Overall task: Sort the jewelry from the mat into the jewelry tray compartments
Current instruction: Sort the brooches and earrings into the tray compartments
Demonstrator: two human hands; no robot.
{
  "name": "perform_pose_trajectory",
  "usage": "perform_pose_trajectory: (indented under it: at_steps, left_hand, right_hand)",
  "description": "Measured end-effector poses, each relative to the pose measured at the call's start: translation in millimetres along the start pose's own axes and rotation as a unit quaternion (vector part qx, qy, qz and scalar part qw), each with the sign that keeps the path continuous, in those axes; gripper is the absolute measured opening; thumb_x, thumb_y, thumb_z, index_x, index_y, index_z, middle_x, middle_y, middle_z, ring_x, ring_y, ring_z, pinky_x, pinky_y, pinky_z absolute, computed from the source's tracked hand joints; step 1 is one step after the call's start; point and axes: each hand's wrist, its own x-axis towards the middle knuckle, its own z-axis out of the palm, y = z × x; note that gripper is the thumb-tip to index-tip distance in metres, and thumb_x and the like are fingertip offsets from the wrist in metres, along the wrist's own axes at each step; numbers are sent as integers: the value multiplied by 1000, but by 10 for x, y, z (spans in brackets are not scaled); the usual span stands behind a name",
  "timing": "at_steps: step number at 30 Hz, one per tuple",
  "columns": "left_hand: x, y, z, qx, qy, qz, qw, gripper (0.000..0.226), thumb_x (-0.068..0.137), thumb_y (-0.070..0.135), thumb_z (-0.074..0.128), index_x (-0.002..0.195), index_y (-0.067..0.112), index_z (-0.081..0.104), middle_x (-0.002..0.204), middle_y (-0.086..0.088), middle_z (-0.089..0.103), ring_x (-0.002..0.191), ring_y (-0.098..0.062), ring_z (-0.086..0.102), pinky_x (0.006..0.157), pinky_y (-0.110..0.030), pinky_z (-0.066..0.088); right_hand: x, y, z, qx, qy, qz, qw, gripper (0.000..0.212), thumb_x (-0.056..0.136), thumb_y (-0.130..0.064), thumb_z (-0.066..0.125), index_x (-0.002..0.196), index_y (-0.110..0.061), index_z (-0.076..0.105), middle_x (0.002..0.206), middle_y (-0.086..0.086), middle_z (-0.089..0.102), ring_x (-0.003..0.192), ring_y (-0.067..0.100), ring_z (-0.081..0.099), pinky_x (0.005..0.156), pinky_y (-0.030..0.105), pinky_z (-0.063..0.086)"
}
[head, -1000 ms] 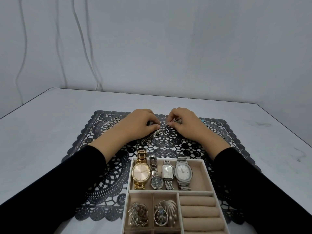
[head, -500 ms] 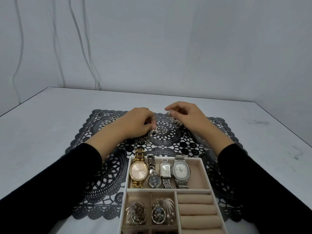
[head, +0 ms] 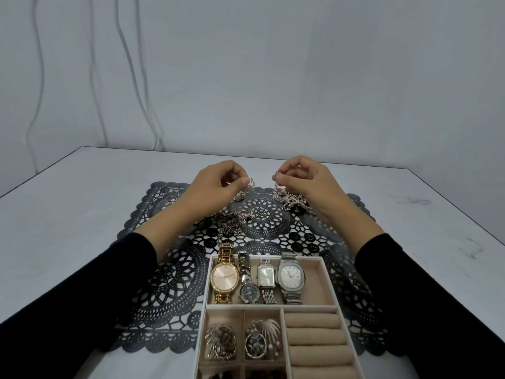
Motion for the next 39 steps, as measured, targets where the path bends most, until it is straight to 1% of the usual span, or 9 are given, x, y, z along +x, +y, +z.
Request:
perform_pose_trajectory:
  at_steps: [6,10,13,16,21,24,28,33,39]
  left_hand:
    - [-162,124,-39,-51,17,-7,999,4,91,22,66,88,22,66,77,12,66,68,1,60,68,-19,51]
    - [-338,248,-101,-68,33,5,997,2,91,22,68,89,21,67,83,6,69,79,-10,64,75,-24,53]
    - [-509,372,-176,-80,50,6,996,3,90,21,68,90,18,68,84,5,69,79,-8,64,74,-20,53]
    - [-701,480,-249,-92,58,7,994,8,90,22,69,93,15,69,86,1,70,81,-11,65,73,-21,54]
    - [-1039,643,-353,-111,63,8,992,11,90,23,69,93,12,70,81,6,68,75,-4,62,68,-15,49]
    - [-1243,704,-378,-124,60,12,990,12,89,24,70,93,13,70,83,3,70,78,-9,64,70,-20,53]
    - [-1486,753,-390,-132,60,21,989,10,89,22,71,93,13,70,90,-6,72,86,-22,68,80,-29,57]
    - [-1721,849,-366,-154,61,25,986,3,88,16,69,90,13,69,83,2,67,79,-9,63,76,-19,53]
    - [-1875,911,-316,-172,65,27,983,2,88,13,69,88,15,68,82,0,66,78,-12,61,74,-21,52]
  right_hand:
    - [-198,-161,36,14,3,-14,1000,23,84,-9,70,107,-13,70,97,9,74,91,14,68,73,20,52]
    - [-381,-293,77,34,20,-12,999,19,84,-6,69,103,-8,69,96,9,74,92,17,69,83,28,55]
    - [-540,-417,105,46,20,-19,999,17,83,-5,69,99,-8,69,95,11,74,90,18,69,83,30,54]
    - [-724,-536,126,56,13,-27,998,16,82,-3,70,97,-9,69,94,13,73,88,19,68,83,32,54]
    - [-1078,-720,152,79,-18,-40,996,20,79,-8,72,98,-7,69,96,16,71,87,21,68,84,30,55]
    - [-1259,-782,159,100,-32,-51,993,26,73,-13,74,97,-8,70,93,14,72,88,23,68,88,33,54]
    - [-1480,-831,154,112,-46,-56,991,24,72,-12,74,96,-9,71,88,10,72,85,21,68,83,28,55]
    - [-1714,-849,139,99,-65,-64,991,21,72,-11,75,94,-10,72,87,5,70,84,21,67,83,29,54]
    - [-1924,-887,162,91,-122,-66,986,19,74,-6,72,93,-6,70,85,10,69,82,21,67,78,30,56]
